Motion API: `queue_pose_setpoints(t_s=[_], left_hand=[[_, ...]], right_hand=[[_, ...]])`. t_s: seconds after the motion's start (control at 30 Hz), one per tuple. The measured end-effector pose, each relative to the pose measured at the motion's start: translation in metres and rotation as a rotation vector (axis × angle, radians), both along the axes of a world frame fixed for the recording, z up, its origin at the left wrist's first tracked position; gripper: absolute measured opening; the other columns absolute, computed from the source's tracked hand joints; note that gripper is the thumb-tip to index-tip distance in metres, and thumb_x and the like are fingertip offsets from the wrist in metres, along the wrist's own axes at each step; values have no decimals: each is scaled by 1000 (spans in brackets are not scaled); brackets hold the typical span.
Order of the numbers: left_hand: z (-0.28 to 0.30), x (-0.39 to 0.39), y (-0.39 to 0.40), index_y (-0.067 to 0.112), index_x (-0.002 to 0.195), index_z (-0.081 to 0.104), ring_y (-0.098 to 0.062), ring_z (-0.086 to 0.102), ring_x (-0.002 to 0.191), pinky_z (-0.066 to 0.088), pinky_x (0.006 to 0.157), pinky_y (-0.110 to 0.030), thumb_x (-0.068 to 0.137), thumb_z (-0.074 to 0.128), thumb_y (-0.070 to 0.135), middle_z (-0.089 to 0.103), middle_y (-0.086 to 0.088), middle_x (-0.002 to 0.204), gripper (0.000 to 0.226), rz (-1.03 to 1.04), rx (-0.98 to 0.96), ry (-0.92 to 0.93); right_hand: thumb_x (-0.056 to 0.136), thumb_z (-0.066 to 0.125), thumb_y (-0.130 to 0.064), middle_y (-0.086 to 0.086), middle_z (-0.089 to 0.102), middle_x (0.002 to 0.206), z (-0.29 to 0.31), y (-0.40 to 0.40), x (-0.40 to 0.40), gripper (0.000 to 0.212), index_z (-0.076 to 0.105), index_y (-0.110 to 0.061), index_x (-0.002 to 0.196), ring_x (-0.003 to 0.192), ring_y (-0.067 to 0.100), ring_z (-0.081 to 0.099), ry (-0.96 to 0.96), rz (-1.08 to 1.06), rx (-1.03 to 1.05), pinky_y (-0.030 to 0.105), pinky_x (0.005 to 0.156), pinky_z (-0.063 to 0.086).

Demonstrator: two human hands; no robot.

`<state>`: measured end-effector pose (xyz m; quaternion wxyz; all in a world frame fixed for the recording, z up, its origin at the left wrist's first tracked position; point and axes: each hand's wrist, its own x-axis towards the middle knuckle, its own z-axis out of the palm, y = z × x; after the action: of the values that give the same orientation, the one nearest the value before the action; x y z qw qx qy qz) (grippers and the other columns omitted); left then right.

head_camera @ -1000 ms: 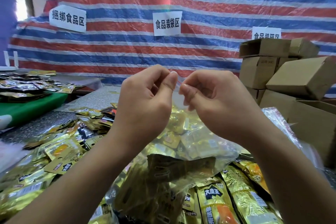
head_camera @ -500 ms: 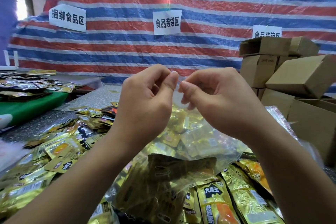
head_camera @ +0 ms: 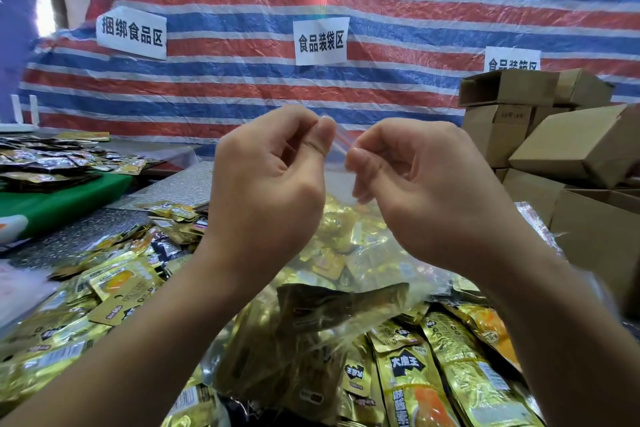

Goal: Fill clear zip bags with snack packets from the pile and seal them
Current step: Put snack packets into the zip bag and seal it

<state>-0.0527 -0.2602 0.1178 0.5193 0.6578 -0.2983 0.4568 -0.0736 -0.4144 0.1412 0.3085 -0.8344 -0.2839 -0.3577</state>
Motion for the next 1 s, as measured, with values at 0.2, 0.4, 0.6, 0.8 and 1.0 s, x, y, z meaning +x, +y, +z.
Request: queue_pose_setpoints(t_s=[0.2,0.4,0.6,0.8,1.0], left_hand=[[3,-4,3,9,72,62,-14,39,47,30,44,-27,98,58,18,48,-4,54,28,62,-5,-40],[11,0,16,11,71,62,-27,45,51,34,46,-40,98,58,22,53,-10,58,30,110,-54,-74],[12,6,23,6,72,63,-36,48,58,37,51,-44,98,57,22,54,-18,63,31,118,-95,-49],[13,5,23,-1,78,64,-42,49,63,40,53,-48,99,57,22,55,-27,68,32,78,-126,-23],[17,5,25,6,76,63,-37,49,60,39,52,-46,99,57,23,56,-23,67,29,91,-105,-11]], right_hand=[[97,60,-26,-2,65,65,1,-3,-2,20,65,-23,79,60,17,60,-40,-37,-68,44,57,48],[94,62,-28,-4,65,66,5,-14,0,17,67,-23,79,64,16,59,33,-34,-79,37,58,46],[92,61,-32,-5,61,64,7,-23,5,19,64,-26,75,60,15,55,107,-74,-158,35,55,45],[92,63,-27,-6,63,72,8,-35,7,16,61,-30,76,61,14,54,191,-14,-143,34,58,46],[90,66,-24,-12,62,66,12,-38,7,14,63,-30,77,59,5,53,216,73,-120,23,57,46]])
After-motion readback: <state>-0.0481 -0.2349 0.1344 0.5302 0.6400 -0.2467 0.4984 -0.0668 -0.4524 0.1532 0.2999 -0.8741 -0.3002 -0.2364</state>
